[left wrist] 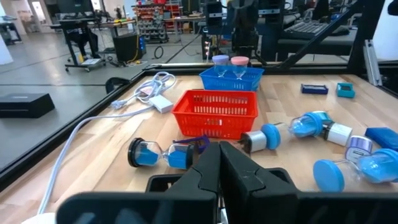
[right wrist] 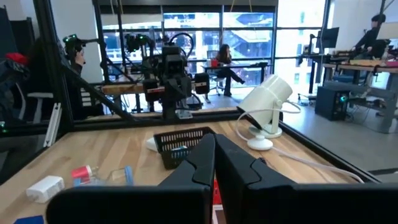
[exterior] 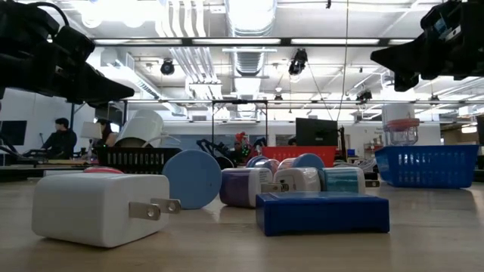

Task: Pick & Place Office items
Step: Put the top dark blue digital clock into the red bin

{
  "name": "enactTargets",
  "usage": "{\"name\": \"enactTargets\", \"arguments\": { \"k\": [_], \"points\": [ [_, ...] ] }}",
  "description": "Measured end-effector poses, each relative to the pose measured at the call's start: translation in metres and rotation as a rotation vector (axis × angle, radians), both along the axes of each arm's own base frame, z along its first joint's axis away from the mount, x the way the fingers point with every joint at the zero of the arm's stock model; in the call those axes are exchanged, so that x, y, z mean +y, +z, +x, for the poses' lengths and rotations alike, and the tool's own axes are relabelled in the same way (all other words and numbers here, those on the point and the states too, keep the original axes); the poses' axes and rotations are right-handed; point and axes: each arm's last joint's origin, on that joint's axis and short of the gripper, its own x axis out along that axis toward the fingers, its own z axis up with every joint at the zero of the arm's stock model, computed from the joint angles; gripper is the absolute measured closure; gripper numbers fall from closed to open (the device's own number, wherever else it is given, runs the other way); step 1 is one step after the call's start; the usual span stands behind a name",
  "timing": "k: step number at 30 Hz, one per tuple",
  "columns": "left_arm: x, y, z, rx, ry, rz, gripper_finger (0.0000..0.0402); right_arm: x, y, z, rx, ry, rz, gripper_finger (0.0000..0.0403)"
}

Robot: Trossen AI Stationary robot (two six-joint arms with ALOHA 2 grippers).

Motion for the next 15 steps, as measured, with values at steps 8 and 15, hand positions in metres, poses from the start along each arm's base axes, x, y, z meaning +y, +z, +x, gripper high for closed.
{"name": "enactTargets", "arguments": {
  "k": [8,15],
  "points": [
    [0.002,-0.001,0.000,0.003,0.072,-0.038,0.0396,0.000,-0.001,0.000,0.008,0.005,0.000,0.0394],
    [0.004,0.025,0.010,0.023,0.110,-0.066,0.0397,0.000,-0.001,0.000,0.013,0.006,0.003,0.0394]
  ]
}}
